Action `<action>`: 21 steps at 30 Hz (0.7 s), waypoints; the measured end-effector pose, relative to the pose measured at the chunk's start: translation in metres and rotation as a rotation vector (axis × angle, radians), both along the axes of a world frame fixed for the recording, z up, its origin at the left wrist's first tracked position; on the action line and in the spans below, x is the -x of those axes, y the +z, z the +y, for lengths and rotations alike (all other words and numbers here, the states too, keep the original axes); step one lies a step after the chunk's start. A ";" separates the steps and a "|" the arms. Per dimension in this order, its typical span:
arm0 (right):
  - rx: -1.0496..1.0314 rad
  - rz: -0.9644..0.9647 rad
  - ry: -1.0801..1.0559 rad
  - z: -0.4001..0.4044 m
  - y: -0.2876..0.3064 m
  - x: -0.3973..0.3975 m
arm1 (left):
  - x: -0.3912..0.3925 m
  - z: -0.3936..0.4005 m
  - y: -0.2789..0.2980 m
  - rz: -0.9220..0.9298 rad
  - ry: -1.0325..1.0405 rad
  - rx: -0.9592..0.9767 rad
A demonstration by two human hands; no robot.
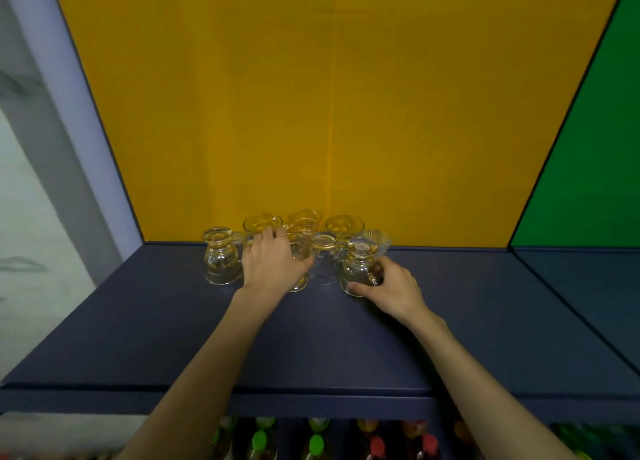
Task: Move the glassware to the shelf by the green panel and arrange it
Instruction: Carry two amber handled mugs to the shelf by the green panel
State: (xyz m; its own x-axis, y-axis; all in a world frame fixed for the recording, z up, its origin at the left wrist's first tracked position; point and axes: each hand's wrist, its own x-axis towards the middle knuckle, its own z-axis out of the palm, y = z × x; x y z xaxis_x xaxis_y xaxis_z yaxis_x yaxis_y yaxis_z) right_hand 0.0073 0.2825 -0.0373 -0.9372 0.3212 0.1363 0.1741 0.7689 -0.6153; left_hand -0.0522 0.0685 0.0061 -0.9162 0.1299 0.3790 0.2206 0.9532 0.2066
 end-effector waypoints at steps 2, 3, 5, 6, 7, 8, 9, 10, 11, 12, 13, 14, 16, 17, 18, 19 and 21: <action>0.014 0.007 -0.003 -0.002 -0.002 0.005 | 0.001 0.001 -0.003 -0.007 -0.003 -0.019; 0.027 0.011 -0.009 -0.003 -0.003 0.007 | 0.001 0.001 -0.004 -0.007 -0.006 -0.044; 0.057 0.017 -0.024 -0.003 -0.006 0.009 | 0.001 0.002 -0.005 -0.010 -0.008 -0.109; 0.070 0.016 -0.028 -0.003 -0.007 0.010 | 0.001 0.003 -0.005 -0.010 -0.007 -0.137; 0.081 0.014 -0.028 -0.002 -0.007 0.009 | 0.001 0.003 -0.005 -0.007 -0.008 -0.165; 0.092 0.015 -0.025 0.000 -0.007 0.008 | 0.001 0.002 -0.006 -0.006 -0.011 -0.198; 0.108 0.021 -0.021 0.001 -0.007 0.007 | 0.001 0.002 -0.007 -0.006 -0.021 -0.238; 0.125 0.033 -0.014 0.002 -0.006 0.005 | 0.001 0.001 -0.007 -0.010 -0.031 -0.287; 0.139 0.048 -0.010 0.003 -0.006 0.002 | 0.000 0.001 -0.008 -0.019 -0.039 -0.340; 0.149 0.066 -0.006 0.005 -0.006 0.000 | -0.001 0.000 -0.009 -0.031 -0.041 -0.389; 0.156 0.083 -0.001 0.005 -0.005 -0.002 | -0.003 -0.001 -0.010 -0.043 -0.038 -0.433; 0.162 0.097 0.005 0.007 -0.004 -0.003 | -0.005 -0.001 -0.011 -0.053 -0.033 -0.473; 0.171 0.116 0.026 0.008 -0.003 -0.006 | -0.009 -0.003 -0.015 -0.068 -0.026 -0.552; 0.171 0.120 0.039 0.009 -0.001 -0.007 | -0.011 -0.003 -0.017 -0.073 -0.025 -0.593; 0.169 0.126 0.055 0.010 0.000 -0.008 | -0.012 -0.004 -0.020 -0.081 -0.025 -0.633; 0.165 0.133 0.068 0.010 0.003 -0.009 | -0.012 -0.004 -0.021 -0.096 -0.024 -0.668; 0.162 0.163 0.080 0.010 0.008 -0.013 | -0.012 -0.005 -0.026 -0.133 -0.018 -0.722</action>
